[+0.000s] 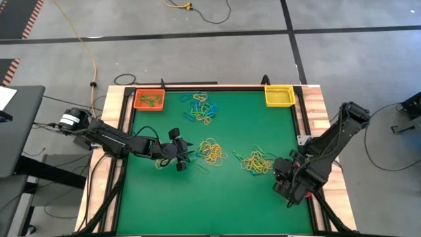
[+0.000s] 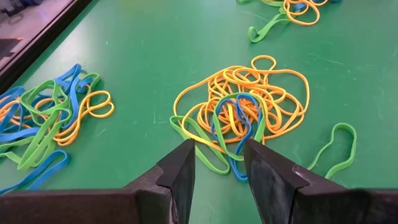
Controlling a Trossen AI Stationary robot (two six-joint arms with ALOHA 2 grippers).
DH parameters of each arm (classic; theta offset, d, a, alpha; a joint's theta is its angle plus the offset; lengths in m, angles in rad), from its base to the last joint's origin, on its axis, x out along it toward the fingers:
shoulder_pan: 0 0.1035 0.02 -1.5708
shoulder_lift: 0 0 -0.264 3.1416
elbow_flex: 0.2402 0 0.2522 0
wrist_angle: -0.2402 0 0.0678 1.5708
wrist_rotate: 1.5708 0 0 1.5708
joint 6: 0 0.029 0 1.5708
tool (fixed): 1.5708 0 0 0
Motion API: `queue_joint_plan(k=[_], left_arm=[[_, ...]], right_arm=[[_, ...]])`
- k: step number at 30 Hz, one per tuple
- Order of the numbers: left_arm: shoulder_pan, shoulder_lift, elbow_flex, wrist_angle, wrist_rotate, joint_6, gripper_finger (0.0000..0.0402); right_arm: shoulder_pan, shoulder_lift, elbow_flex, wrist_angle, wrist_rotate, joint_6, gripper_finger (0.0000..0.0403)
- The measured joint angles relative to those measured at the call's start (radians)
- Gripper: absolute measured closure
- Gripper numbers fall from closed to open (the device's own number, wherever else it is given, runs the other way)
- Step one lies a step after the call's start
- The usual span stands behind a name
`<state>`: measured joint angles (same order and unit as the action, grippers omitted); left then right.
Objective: Sort rubber bands into baskets
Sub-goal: Put the green rubber band into the orange bin
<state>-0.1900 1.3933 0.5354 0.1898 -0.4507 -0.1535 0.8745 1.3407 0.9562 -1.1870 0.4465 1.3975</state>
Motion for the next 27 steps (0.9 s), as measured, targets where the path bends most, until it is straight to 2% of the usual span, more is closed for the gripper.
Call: queue_joint_plan(k=[20,27], left_arm=[[0.0,0.0,0.0,0.0,0.0,0.0,0.0274],[0.0,0.0,0.0,0.0,0.0,0.0,0.0274]], right_arm=[[0.0,0.001,0.0,0.021,0.002,-0.01,0.0239],[-0.008,0.022,-0.016,0.107,0.094,-0.139,0.0239]])
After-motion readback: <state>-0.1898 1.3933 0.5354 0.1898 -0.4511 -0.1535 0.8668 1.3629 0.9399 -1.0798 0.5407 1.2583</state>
